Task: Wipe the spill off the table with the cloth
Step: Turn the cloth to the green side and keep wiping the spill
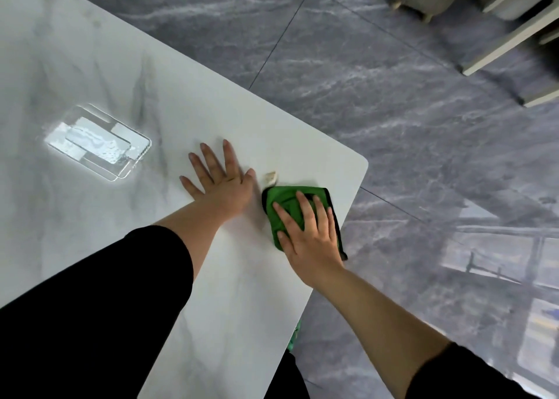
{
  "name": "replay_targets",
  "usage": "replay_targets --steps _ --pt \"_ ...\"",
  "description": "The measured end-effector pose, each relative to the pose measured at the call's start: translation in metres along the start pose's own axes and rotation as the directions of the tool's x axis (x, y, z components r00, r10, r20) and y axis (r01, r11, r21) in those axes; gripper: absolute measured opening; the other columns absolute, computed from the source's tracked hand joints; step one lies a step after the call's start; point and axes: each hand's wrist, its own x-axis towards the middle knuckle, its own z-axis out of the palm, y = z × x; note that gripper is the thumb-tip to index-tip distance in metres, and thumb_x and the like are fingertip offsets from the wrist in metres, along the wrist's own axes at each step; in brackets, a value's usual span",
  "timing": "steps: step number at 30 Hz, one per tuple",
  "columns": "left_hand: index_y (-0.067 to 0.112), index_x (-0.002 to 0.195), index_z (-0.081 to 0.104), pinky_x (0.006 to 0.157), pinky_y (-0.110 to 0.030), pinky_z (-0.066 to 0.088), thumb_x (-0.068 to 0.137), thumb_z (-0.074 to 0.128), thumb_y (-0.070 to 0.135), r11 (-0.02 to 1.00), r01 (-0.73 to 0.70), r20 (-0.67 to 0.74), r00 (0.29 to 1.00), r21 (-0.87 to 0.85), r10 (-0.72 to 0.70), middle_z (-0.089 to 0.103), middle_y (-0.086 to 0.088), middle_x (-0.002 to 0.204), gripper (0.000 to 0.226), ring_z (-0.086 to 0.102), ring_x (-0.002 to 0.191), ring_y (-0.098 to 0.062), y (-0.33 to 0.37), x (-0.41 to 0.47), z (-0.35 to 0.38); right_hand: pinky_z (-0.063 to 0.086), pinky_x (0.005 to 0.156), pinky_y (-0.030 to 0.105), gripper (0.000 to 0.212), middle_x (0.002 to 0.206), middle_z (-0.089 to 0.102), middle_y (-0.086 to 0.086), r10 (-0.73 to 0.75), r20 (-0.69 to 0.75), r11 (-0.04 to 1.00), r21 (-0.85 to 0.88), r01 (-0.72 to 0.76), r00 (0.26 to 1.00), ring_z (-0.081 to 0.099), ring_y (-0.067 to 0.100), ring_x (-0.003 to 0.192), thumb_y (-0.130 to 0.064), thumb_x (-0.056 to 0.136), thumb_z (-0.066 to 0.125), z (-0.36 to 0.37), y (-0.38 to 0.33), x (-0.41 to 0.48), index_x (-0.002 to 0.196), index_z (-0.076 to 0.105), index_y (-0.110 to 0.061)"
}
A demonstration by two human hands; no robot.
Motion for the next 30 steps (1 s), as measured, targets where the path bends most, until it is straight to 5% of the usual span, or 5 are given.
replay_targets --steps 11,16,21,27,30 --pt "0.043 0.152 -0.01 0.111 -0.058 -0.016 0.089 0.013 0.075 0.993 -0.003 -0.069 0.998 -0.121 -0.005 -0.02 -0.002 0.162 0.074 -0.022 0.147 -0.025 -0.008 0.01 0.009 -0.008 0.117 0.048 0.048 0.161 -0.003 -0.001 0.107 -0.047 0.994 0.009 -0.107 0.993 -0.007 0.03 0.146 -0.049 0.1 0.024 -0.06 -0.011 0.168 0.146 0.013 -0.052" --pt "0.051 0.15 0.004 0.114 -0.062 -0.009 0.057 -0.004 0.093 0.95 0.027 -0.098 0.993 -0.31 -0.06 -0.004 0.002 0.165 0.103 -0.008 0.151 -0.022 -0.005 0.01 0.011 -0.005 0.117 0.047 0.048 0.161 0.003 -0.002 -0.094 -0.041 0.995 -0.022 0.093 0.995 -0.003 0.027 0.146 -0.047 0.098 0.029 -0.031 -0.015 0.091 0.145 0.025 -0.048" --pt "0.044 0.152 -0.007 0.111 -0.061 -0.019 0.066 -0.002 0.088 0.98 -0.007 -0.047 0.999 -0.197 -0.003 -0.019 -0.001 0.163 0.097 -0.023 0.147 -0.024 -0.008 0.009 0.007 0.025 0.113 0.055 0.048 0.153 0.033 0.006 -0.133 0.032 0.99 -0.046 0.135 0.991 0.03 0.037 0.14 -0.046 0.095 0.034 0.004 -0.022 -0.031 0.142 0.04 -0.04" --pt "0.036 0.144 -0.033 0.106 -0.061 -0.023 0.092 0.018 0.071 0.999 -0.028 0.028 0.999 -0.017 0.029 -0.043 -0.006 0.151 0.081 -0.042 0.137 -0.03 -0.009 0.01 0.002 0.015 0.115 0.048 0.07 0.159 0.001 -0.005 -0.039 0.124 0.989 0.148 0.021 0.992 0.004 0.02 0.144 -0.072 0.087 0.031 -0.017 -0.016 -0.046 0.145 -0.004 -0.054" --pt "0.034 0.143 -0.036 0.105 -0.061 -0.024 0.093 0.021 0.07 0.999 -0.042 0.041 0.998 0.016 0.042 -0.046 -0.007 0.149 0.084 -0.043 0.136 -0.031 -0.008 0.008 0.0 0.025 0.109 0.043 0.097 0.151 0.019 0.002 0.207 0.122 0.972 0.083 -0.218 0.971 0.019 0.024 0.138 -0.068 0.08 0.055 -0.031 -0.012 -0.034 0.149 -0.005 -0.036"
